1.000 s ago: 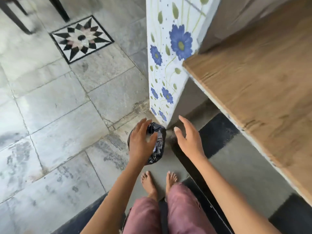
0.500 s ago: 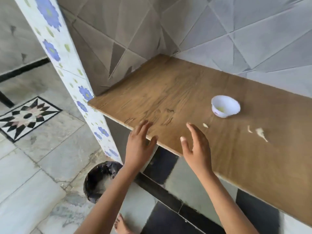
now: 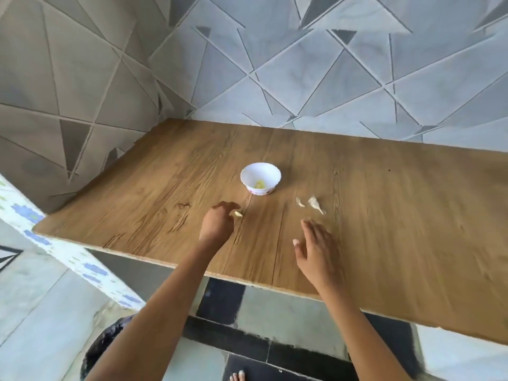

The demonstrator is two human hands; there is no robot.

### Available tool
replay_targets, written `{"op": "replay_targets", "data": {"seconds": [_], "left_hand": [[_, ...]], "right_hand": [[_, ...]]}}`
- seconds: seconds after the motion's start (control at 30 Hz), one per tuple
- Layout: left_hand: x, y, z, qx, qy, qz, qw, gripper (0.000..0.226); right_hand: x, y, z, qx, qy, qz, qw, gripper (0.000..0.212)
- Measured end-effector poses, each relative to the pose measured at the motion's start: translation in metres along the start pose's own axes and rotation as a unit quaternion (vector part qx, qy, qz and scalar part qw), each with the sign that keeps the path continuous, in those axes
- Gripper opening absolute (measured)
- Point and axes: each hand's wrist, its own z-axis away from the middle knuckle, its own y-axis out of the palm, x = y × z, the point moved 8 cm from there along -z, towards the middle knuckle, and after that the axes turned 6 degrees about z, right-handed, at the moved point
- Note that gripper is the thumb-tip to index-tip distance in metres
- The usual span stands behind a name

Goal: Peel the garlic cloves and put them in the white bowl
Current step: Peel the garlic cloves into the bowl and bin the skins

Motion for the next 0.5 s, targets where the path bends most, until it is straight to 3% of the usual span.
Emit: {"op": "replay_targets", "data": {"seconds": [0.17,0.27,0.4,0.5], "left_hand": [[0.001,0.026,-0.026,0.087,0.058,-0.056,0.993,0.034],[-0.005,0.023,-0.040,0.080,0.071,-0.041,0.993,0.027],[-0.047,-0.007,-0.081,-0.018,0.131,0.076,0.988,0.016],[-0.063,0.012,-0.129,0.029,0.116,0.012,0.993,0.014]], "right_hand": [[-0.013,0.024,-0.005,0.076,0.037,0.048,0.995,0.082],[-0.017,0.026,-0.004,0.069,0.050,0.051,0.995,0.079],[-0.013,0.025,-0.004,0.082,0.053,0.049,0.994,0.079],[-0.013,0.022,-0.004,0.090,0.064,0.045,0.993,0.077]]}}
